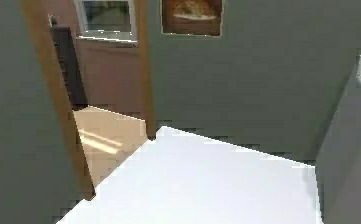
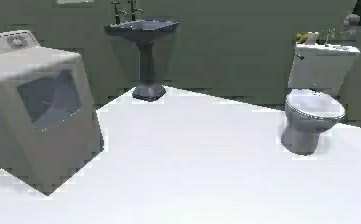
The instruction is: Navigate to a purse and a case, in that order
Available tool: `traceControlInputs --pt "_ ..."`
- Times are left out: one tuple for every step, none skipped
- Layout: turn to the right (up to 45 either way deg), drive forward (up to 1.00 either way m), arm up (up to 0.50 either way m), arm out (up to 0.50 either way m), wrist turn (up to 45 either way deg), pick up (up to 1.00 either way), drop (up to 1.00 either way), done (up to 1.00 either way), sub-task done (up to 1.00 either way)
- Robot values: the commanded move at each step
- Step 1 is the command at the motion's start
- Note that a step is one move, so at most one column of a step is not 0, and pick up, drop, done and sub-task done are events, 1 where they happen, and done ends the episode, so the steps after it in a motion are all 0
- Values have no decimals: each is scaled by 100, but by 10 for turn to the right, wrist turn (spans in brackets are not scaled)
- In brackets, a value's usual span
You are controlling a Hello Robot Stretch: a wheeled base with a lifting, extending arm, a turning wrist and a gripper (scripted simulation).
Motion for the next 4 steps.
traceControlInputs --pt "0 100 0 0 0 0 0 0 0" --pt "-60 0 0 0 0 0 0 0 0" --pt "0 60 0 0 0 0 0 0 0" --pt "-450 0 0 0 0 0 0 0 0"
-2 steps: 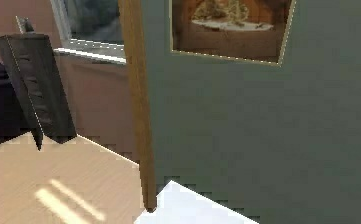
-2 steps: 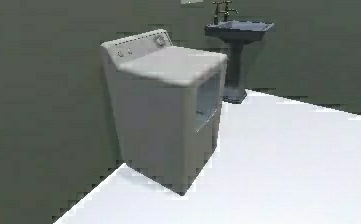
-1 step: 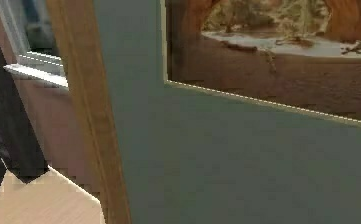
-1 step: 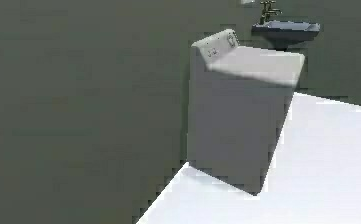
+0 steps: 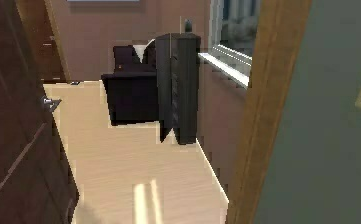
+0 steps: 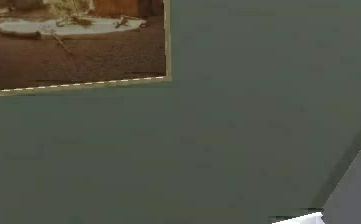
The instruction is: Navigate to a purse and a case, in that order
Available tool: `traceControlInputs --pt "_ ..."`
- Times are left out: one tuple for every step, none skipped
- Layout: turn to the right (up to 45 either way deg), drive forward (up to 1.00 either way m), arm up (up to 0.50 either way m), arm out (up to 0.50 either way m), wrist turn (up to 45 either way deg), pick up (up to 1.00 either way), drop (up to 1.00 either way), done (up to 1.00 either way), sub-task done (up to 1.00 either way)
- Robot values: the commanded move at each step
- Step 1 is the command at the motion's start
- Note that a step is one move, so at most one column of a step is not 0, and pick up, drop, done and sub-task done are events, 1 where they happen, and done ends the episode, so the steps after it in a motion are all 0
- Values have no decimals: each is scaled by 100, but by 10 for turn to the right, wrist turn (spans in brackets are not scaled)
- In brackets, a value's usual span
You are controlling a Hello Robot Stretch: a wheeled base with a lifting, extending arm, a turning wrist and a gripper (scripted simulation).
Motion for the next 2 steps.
traceControlInputs --pt "-150 0 0 0 0 0 0 0 0" --pt "0 100 0 0 0 0 0 0 0"
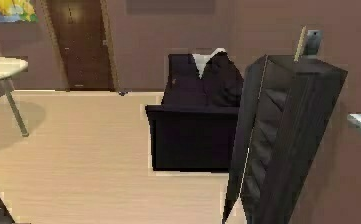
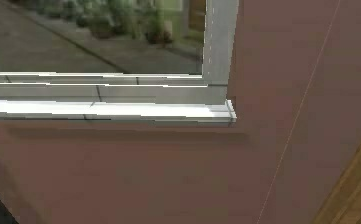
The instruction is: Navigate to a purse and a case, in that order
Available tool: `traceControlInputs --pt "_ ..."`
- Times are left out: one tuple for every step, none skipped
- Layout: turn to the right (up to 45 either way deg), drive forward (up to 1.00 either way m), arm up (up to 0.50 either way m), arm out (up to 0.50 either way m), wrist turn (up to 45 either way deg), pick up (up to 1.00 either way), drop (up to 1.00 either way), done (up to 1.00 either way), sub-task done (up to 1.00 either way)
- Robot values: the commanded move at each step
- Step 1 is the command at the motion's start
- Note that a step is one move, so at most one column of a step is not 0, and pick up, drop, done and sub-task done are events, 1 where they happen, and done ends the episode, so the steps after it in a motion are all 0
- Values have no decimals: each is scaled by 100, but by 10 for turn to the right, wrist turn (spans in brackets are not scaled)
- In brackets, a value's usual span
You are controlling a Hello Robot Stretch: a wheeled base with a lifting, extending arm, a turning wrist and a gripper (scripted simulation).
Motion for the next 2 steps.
traceControlInputs --pt "-60 0 0 0 0 0 0 0 0" --pt "0 50 0 0 0 0 0 0 0"
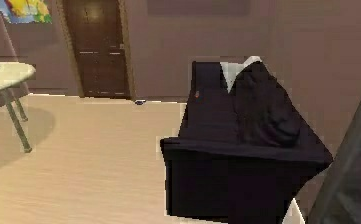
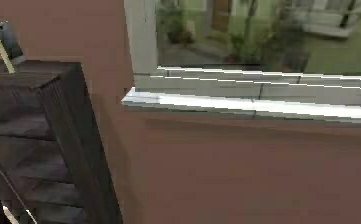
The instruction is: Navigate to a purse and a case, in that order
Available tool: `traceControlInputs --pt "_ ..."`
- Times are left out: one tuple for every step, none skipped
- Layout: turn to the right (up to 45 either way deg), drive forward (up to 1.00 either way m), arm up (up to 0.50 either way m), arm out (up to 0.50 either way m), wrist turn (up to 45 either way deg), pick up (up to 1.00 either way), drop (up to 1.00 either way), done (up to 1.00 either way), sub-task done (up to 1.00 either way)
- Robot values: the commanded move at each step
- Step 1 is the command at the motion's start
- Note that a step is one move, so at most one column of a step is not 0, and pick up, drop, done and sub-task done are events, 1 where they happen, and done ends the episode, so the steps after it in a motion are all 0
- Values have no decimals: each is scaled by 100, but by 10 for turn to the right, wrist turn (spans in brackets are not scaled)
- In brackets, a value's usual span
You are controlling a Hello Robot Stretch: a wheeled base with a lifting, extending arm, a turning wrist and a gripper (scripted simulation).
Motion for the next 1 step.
traceControlInputs --pt "-210 0 0 0 0 0 0 0 0"
